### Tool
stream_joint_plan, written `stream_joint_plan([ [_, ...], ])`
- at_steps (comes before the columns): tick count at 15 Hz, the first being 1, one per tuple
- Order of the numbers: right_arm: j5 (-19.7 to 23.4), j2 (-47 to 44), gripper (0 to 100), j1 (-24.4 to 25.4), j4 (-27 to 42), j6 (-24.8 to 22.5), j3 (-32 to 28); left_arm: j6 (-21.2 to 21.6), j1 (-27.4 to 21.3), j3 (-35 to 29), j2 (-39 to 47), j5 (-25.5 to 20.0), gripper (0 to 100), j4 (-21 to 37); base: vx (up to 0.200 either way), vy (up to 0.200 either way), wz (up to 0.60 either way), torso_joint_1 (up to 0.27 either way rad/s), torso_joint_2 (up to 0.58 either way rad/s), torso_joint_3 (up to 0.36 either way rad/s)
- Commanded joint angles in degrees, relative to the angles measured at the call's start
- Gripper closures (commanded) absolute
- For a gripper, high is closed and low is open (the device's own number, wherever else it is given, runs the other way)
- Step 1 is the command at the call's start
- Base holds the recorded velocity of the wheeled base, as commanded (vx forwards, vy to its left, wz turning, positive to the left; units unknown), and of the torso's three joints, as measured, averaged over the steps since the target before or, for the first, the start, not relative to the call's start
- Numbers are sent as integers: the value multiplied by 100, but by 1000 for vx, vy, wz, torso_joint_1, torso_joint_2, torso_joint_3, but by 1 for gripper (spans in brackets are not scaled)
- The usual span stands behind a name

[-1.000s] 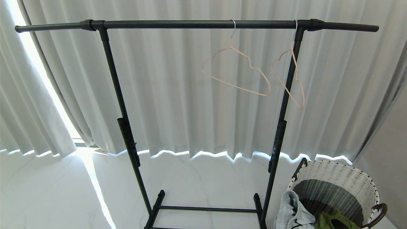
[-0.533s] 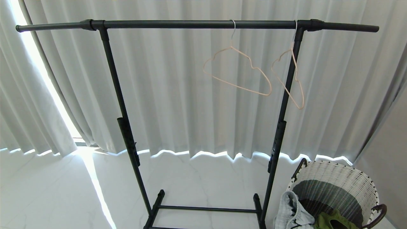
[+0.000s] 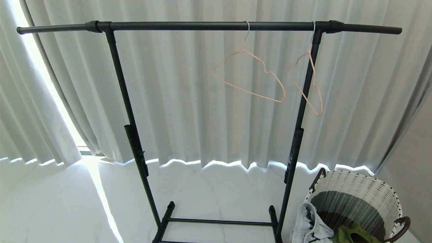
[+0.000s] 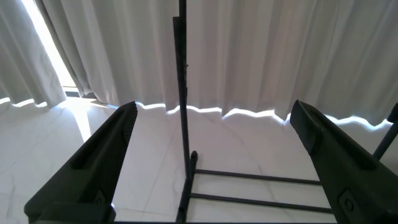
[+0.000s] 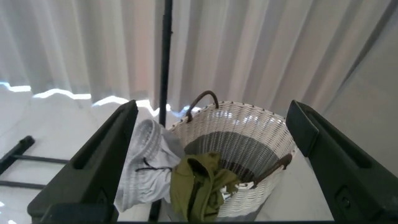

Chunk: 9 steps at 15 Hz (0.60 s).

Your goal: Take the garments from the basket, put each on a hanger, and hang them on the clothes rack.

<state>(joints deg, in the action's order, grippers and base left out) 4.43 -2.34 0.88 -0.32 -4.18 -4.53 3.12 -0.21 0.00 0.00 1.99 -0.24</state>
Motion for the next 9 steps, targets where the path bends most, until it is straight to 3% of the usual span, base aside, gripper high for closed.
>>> stream_joint_plan([
  [1,32,-1700,0,413,49,-144,-1093,-31,-6,0,0,12,0,-2,0,0,0,0,0,0],
  [4,-284,-3739,0,255,-109,-1225,-1410,-110,-6,0,0,3,0,-2,0,0,0,0,0,0],
  [9,-284,-6613,0,-44,-1085,-2957,-1427,-119,-6,0,0,3,0,-11,0,0,0,0,0,0],
])
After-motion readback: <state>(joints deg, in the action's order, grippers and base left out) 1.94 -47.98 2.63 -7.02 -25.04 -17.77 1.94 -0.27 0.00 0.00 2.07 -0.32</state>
